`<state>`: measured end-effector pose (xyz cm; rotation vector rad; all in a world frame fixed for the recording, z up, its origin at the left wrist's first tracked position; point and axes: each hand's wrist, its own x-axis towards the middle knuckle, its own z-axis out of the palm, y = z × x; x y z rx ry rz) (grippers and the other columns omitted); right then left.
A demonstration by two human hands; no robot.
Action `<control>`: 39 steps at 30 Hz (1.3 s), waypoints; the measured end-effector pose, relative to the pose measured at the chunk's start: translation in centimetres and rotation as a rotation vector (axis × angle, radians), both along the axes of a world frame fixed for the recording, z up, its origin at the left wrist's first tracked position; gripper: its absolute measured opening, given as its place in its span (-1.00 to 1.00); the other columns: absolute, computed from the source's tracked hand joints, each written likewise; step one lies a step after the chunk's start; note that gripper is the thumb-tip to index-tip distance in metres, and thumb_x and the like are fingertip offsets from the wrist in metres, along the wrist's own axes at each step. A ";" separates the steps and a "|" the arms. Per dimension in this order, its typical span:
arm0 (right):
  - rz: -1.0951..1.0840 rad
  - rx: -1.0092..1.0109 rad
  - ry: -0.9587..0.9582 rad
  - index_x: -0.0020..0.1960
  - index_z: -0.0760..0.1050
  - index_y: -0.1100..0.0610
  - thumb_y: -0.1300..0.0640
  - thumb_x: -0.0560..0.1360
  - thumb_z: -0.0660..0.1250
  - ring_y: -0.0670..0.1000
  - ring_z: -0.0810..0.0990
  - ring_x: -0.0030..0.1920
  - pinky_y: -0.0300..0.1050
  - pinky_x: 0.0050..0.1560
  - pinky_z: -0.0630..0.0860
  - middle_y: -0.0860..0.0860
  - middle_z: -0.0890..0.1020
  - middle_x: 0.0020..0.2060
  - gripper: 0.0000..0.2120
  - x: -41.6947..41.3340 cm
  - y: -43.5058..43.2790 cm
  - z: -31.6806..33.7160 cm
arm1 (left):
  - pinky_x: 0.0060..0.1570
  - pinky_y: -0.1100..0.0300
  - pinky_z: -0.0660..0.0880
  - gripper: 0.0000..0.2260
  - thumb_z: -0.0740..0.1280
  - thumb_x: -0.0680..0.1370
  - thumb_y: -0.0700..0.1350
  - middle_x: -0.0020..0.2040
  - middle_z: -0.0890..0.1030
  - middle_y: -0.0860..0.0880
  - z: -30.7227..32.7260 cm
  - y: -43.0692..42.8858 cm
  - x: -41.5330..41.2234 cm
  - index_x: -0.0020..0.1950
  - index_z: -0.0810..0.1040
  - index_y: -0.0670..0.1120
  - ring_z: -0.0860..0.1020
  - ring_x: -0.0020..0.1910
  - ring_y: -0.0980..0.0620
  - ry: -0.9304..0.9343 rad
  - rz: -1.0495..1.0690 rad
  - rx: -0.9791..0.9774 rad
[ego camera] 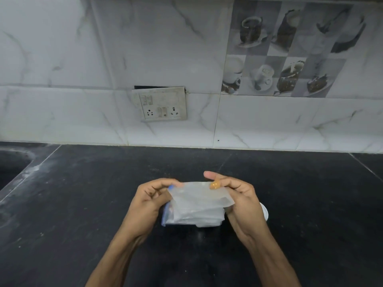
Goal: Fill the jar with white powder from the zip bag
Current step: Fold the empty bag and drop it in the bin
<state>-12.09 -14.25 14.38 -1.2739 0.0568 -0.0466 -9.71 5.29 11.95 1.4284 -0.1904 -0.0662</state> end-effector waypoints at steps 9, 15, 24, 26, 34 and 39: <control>-0.023 -0.155 -0.017 -0.23 0.65 0.30 0.46 0.35 0.48 -0.04 0.70 -0.21 -0.22 -0.17 0.62 0.01 0.74 -0.17 -0.90 -1.2 1.5 -2.0 | -0.35 0.13 0.58 -0.73 0.17 0.50 -0.18 0.12 0.68 -0.18 -1.4 2.0 -2.1 -0.29 0.61 -0.14 0.67 -0.12 -0.10 0.085 0.000 -0.202; -0.025 -0.272 -0.007 -0.16 0.66 0.20 0.41 0.38 0.49 -0.05 0.71 -0.24 -0.22 -0.20 0.64 0.04 0.75 -0.24 -0.86 -1.8 4.3 -4.0 | -0.32 0.22 0.59 -0.66 0.47 0.38 -0.45 -0.02 0.63 -0.08 -3.8 4.8 -5.5 0.04 0.45 -0.21 0.66 -0.28 0.02 0.064 0.059 0.001; 0.414 -0.399 0.162 -0.11 0.68 0.21 0.39 0.41 0.47 -0.16 0.67 -0.25 -0.39 -0.24 0.55 0.02 0.74 -0.20 -0.87 -3.4 9.9 -8.3 | -0.13 0.37 0.47 -0.75 0.41 0.46 -0.41 -0.24 0.70 0.05 -7.2 12.2 -13.0 -0.14 0.74 -0.07 0.60 -0.22 0.20 0.152 0.328 0.246; 0.531 -0.462 0.171 -0.10 0.68 0.22 0.37 0.42 0.47 -0.16 0.66 -0.26 -0.37 -0.26 0.52 0.04 0.74 -0.20 -0.89 -3.7 11.4 -9.6 | -0.27 0.47 0.37 -0.83 0.41 0.46 -0.41 -0.40 0.60 0.15 -8.2 13.3 -15.1 0.00 0.69 -0.23 0.49 -0.38 0.29 0.231 0.352 0.252; 0.865 -0.624 0.162 0.07 0.65 0.11 0.24 0.44 0.49 -0.11 0.69 -0.01 -0.33 -0.02 0.58 -0.01 0.72 -0.03 -0.80 -4.9 14.0 -12.0 | -0.15 0.33 0.56 -0.75 0.37 0.51 -0.38 -0.16 0.74 -0.01 -15.7 19.0 -23.8 0.08 0.68 -0.10 0.65 -0.20 0.16 0.677 0.321 0.295; 0.892 -0.617 0.197 0.07 0.63 0.09 0.23 0.46 0.47 -0.09 0.70 -0.06 -0.36 -0.14 0.55 0.01 0.73 -0.05 -0.80 -4.8 14.4 -12.0 | -0.11 0.13 0.56 -0.68 0.55 0.37 -0.24 -0.05 0.69 -0.19 -24.7 19.5 -24.9 0.04 0.52 -0.09 0.66 -0.10 -0.10 0.877 0.500 0.701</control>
